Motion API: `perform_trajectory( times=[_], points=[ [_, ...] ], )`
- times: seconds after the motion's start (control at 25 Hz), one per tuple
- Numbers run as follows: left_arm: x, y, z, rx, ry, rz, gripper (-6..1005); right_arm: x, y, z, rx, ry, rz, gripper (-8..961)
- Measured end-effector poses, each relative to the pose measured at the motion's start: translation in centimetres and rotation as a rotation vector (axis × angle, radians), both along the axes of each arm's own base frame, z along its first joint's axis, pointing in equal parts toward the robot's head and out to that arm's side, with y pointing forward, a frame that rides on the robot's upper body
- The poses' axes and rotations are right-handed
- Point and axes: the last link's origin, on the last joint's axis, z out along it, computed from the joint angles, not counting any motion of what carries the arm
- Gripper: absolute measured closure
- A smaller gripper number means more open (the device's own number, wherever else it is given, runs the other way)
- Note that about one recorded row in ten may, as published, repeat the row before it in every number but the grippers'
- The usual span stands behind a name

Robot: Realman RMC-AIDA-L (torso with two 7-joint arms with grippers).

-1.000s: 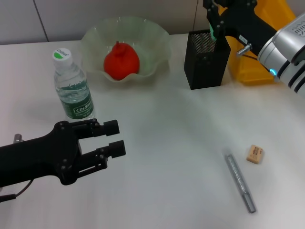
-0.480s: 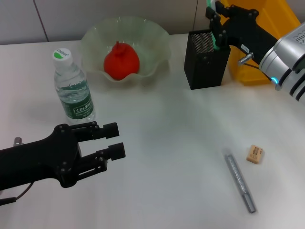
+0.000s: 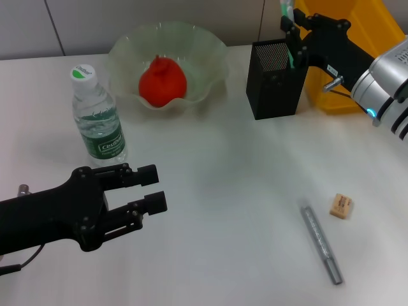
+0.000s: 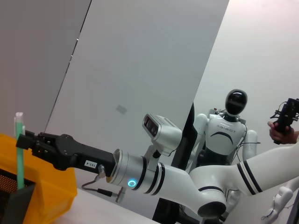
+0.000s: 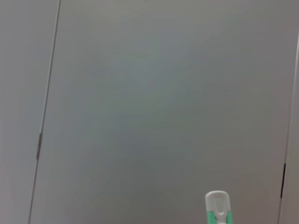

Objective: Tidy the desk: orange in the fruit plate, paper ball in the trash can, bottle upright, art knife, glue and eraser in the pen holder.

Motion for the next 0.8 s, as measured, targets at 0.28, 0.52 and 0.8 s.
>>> perform_trajectory(
  times=[0.28,0.52,0.8],
  points=[
    [-0.01,0.0,0.01,0.0,0.0,0.0,515,-0.19,0.52,0.03,-0.003,-0.022,-0.006,697],
    [-0.01,-0.01,0.02,-0.001,0.0,-0.001,515,-0.64,0.74,-0.09,-0.01,-0.03,0.009,662],
    [-0.01,-0.01,0.04,0.0,-0.001,0.0,515,-0.66,0.82,-0.13,0.002,-0.058,0.015,568]
  ],
)
